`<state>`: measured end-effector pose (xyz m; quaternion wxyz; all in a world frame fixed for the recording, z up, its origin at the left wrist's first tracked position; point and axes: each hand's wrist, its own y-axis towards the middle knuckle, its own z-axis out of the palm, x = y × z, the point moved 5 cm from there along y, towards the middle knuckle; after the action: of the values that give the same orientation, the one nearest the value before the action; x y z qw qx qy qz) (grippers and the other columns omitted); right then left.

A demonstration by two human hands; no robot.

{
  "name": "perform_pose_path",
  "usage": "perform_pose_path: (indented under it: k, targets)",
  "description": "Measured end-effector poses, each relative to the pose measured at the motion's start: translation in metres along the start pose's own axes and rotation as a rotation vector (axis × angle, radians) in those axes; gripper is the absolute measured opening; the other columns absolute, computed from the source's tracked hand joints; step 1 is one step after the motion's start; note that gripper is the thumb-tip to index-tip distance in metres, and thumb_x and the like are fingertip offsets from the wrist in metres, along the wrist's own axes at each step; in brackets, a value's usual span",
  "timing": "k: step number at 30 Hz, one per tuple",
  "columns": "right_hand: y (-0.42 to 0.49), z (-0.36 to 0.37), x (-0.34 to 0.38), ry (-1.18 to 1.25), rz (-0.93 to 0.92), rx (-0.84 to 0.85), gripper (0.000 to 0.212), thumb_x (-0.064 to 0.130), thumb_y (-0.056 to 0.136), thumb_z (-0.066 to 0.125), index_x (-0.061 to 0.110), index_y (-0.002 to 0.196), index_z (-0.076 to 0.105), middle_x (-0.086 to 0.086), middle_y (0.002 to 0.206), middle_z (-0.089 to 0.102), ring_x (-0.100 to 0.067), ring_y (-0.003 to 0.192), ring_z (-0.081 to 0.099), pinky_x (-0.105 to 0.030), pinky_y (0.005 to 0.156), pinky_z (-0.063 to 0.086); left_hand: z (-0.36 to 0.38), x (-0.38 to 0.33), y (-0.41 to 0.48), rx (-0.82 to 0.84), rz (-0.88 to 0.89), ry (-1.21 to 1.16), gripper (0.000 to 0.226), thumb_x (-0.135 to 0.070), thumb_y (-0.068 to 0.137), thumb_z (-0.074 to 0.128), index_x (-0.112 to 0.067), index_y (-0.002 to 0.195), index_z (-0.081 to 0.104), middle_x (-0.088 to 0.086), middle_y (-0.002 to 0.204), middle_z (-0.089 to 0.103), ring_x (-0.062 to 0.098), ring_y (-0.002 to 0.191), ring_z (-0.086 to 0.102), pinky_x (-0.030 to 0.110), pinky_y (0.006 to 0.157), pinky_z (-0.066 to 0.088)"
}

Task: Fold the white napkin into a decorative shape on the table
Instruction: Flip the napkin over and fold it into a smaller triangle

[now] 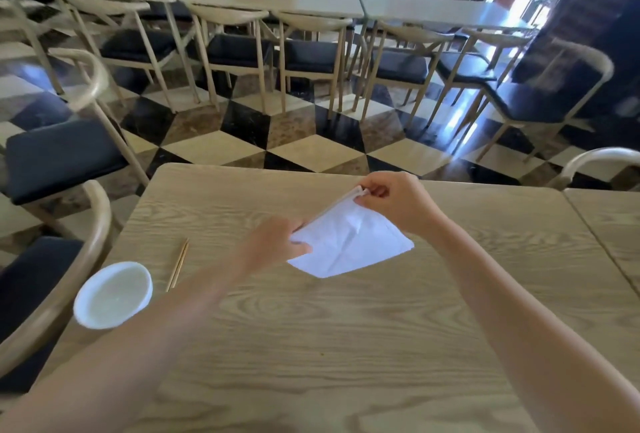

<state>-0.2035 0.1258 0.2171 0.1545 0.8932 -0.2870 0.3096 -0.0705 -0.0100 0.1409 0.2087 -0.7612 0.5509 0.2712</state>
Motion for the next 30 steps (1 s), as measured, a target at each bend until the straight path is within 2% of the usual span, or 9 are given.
perform_pose_path:
  k: [2, 4, 9, 12, 16, 21, 24, 26, 30]
  targets:
    - [-0.001, -0.012, 0.006, -0.043, -0.003, 0.019, 0.01, 0.018, 0.082, 0.069, 0.016, 0.091, 0.071, 0.006, 0.076, 0.065, -0.007, 0.07, 0.058, -0.012, 0.063, 0.042, -0.003, 0.009, -0.011, -0.018, 0.007, 0.025, 0.04, -0.013, 0.079, 0.066, -0.023, 0.056, 0.035, -0.01, 0.052, 0.03, 0.005, 0.045, 0.033, 0.019, 0.045, 0.022]
    - [-0.007, -0.025, 0.012, -0.077, -0.014, 0.026, 0.01, 0.021, 0.081, 0.069, 0.02, 0.091, 0.07, 0.012, 0.073, 0.062, 0.004, 0.065, 0.054, -0.007, 0.059, 0.038, -0.01, 0.013, -0.024, -0.043, 0.027, -0.026, 0.028, -0.017, 0.081, 0.066, -0.024, 0.061, 0.047, -0.011, 0.049, 0.037, 0.001, 0.047, 0.04, 0.017, 0.046, 0.026]
    - [-0.023, -0.049, 0.025, 0.008, -0.01, 0.119, 0.007, 0.026, 0.076, 0.072, 0.025, 0.083, 0.071, 0.012, 0.073, 0.065, -0.002, 0.068, 0.058, -0.008, 0.065, 0.044, -0.029, 0.015, -0.056, -0.118, 0.04, -0.232, 0.016, -0.043, 0.077, 0.06, -0.053, 0.065, 0.055, -0.02, 0.053, 0.051, -0.001, 0.049, 0.044, 0.008, 0.049, 0.032]
    - [-0.005, -0.033, 0.013, -0.032, 0.023, 0.184, 0.013, 0.028, 0.077, 0.072, 0.023, 0.09, 0.071, 0.011, 0.075, 0.064, -0.002, 0.063, 0.058, -0.01, 0.058, 0.045, -0.018, 0.028, -0.057, -0.093, -0.001, -0.275, 0.02, -0.049, 0.075, 0.057, -0.041, 0.058, 0.05, -0.014, 0.054, 0.047, 0.001, 0.05, 0.039, 0.013, 0.048, 0.029]
    - [0.035, 0.015, -0.03, -0.116, 0.132, 0.295, 0.029, 0.022, 0.082, 0.068, 0.011, 0.109, 0.067, 0.0, 0.096, 0.067, -0.008, 0.07, 0.062, -0.015, 0.064, 0.047, 0.015, 0.064, -0.037, -0.006, -0.173, -0.344, 0.035, -0.025, 0.086, 0.061, -0.03, 0.054, 0.047, -0.013, 0.049, 0.045, -0.001, 0.048, 0.041, 0.014, 0.05, 0.033]
    - [0.085, 0.08, -0.065, -0.278, 0.146, 0.395, 0.03, 0.019, 0.089, 0.058, 0.003, 0.114, 0.064, -0.014, 0.112, 0.066, -0.028, 0.1, 0.061, -0.035, 0.087, 0.049, 0.045, 0.131, -0.004, 0.02, -0.478, -0.424, 0.021, -0.01, 0.089, 0.058, 0.009, 0.082, 0.055, 0.012, 0.075, 0.047, 0.02, 0.071, 0.054, 0.046, 0.074, 0.056]
    - [0.112, 0.111, -0.076, -0.37, 0.114, 0.439, 0.03, 0.02, 0.093, 0.051, -0.001, 0.109, 0.063, -0.018, 0.111, 0.066, -0.032, 0.103, 0.059, -0.042, 0.092, 0.047, 0.05, 0.159, 0.009, -0.018, -0.603, -0.487, 0.018, -0.009, 0.087, 0.06, 0.008, 0.09, 0.059, 0.015, 0.083, 0.057, 0.024, 0.076, 0.063, 0.04, 0.074, 0.059]
    - [0.127, 0.129, -0.083, -0.356, 0.108, 0.432, 0.03, 0.02, 0.094, 0.051, -0.003, 0.108, 0.063, -0.019, 0.111, 0.065, -0.034, 0.103, 0.058, -0.044, 0.09, 0.047, 0.053, 0.173, 0.014, -0.055, -0.683, -0.565, 0.005, -0.008, 0.085, 0.062, -0.004, 0.082, 0.063, 0.013, 0.082, 0.058, 0.021, 0.073, 0.064, 0.033, 0.069, 0.059]
    - [0.151, 0.158, -0.099, -0.251, 0.144, 0.374, 0.029, 0.015, 0.092, 0.05, -0.007, 0.109, 0.061, -0.024, 0.11, 0.064, -0.038, 0.097, 0.059, -0.04, 0.076, 0.048, 0.057, 0.192, 0.022, -0.197, -0.766, -0.613, 0.007, -0.005, 0.086, 0.061, -0.011, 0.083, 0.062, 0.008, 0.078, 0.059, 0.018, 0.07, 0.061, 0.022, 0.054, 0.058]
